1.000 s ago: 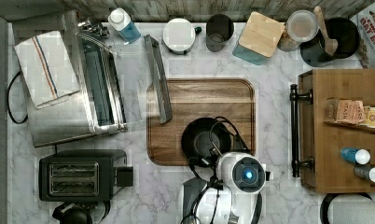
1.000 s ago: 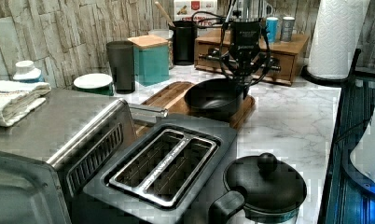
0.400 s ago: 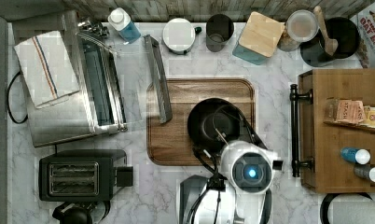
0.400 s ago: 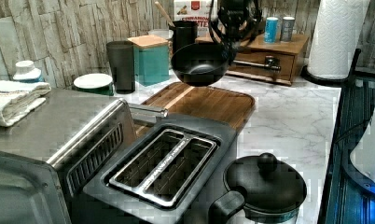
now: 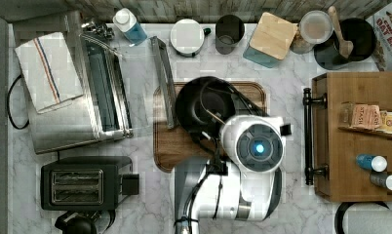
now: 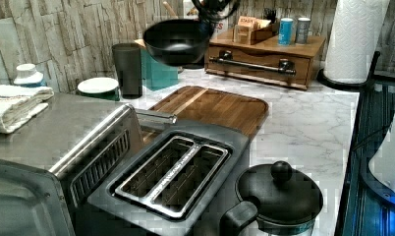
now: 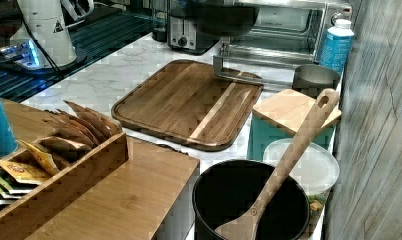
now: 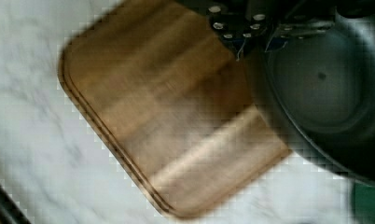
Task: Pick up the bowl.
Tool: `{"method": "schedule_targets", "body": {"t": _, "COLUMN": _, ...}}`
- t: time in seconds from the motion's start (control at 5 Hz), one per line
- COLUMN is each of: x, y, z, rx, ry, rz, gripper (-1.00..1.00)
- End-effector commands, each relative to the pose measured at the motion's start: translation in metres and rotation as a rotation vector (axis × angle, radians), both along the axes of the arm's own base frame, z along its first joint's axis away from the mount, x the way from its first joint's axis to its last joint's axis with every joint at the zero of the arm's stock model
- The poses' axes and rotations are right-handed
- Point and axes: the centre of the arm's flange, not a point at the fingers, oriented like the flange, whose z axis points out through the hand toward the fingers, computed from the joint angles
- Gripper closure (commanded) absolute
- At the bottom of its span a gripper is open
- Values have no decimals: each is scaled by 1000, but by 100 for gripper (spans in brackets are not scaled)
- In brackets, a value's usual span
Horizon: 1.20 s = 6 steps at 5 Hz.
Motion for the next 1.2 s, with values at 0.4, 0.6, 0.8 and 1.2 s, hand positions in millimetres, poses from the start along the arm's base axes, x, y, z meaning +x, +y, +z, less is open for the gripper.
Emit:
{"method": "schedule_targets", "body": {"t": 0.4, "x": 22, "y": -16, "z": 84, "rx": 35, "ry": -116, "rz": 67, "gripper": 100}}
{"method": "schedule_targets", "body": {"t": 0.6, "x": 22, "y": -16, "z": 84, "rx": 35, "ry": -117, "rz": 67, "gripper": 100}}
{"method": "schedule_targets", "body": {"t": 0.8, "x": 22, "y": -16, "z": 84, "rx": 35, "ry": -117, "rz": 67, "gripper": 100}}
{"method": "schedule_targets", "body": {"t": 1.2, "x": 22, "y": -16, "z": 84, "rx": 35, "ry": -117, "rz": 67, "gripper": 100}}
